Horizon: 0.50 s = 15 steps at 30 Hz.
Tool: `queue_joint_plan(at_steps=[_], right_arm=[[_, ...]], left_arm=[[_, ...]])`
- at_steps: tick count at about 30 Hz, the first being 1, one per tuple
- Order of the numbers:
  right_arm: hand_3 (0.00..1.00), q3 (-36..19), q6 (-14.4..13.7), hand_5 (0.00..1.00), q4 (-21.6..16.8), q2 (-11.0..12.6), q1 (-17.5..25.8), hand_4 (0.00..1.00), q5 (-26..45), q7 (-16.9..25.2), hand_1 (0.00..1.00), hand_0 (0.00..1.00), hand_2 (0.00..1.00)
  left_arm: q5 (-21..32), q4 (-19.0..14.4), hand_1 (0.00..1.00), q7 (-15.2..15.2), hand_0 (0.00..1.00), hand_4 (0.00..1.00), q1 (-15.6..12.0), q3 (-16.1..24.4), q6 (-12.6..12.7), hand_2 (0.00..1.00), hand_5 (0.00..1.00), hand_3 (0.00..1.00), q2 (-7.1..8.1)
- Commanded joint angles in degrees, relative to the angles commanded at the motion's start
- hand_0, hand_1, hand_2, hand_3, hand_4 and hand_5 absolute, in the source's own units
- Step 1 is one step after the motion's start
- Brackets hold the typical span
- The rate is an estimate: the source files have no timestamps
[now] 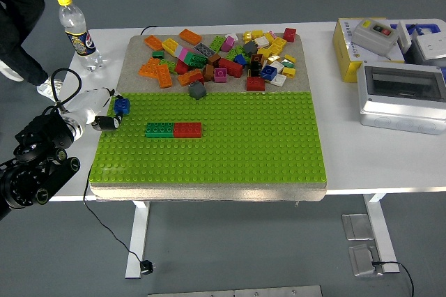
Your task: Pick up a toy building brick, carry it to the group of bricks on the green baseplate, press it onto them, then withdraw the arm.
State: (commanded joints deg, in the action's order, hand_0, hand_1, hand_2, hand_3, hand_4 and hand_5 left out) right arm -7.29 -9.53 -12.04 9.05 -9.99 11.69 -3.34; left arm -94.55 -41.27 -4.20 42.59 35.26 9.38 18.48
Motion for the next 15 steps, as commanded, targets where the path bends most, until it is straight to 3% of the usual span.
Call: queue_joint_plan(at_steps=[5,10,15], right_arm=[[0.732,-1.09,-0.11,0.876,-0.02,0.34,0.32,0.436,-0.41,0.27,0.702,0.719,0.769],[0.732,-1.31,-0.26,0.876,-0.05,0.56,0.39,0.436,-0.77,0.46,0.702,0.719,0.769],[0.732,-1.16,-0.32,0.876,-0.10,0.63,0.44,0.437,-0.54,0.58,0.700,0.718,0.768]], left_arm=[[1.00,-5.55,0.949,-3.85,0.998,0.367,-2.84,4.06,-1.06,0.923,0.167,0.543,1.17],[-1.19,-14.04,0.949,-9.68,0.998,0.367,-5.76,7.50,-1.59,0.923,0.167,0.543,-0.72],[-3.98,-22.51,0.946,-15.82,0.998,0.339,-6.85,6.84,-2.40,0.920,0.155,0.533,-3.14]])
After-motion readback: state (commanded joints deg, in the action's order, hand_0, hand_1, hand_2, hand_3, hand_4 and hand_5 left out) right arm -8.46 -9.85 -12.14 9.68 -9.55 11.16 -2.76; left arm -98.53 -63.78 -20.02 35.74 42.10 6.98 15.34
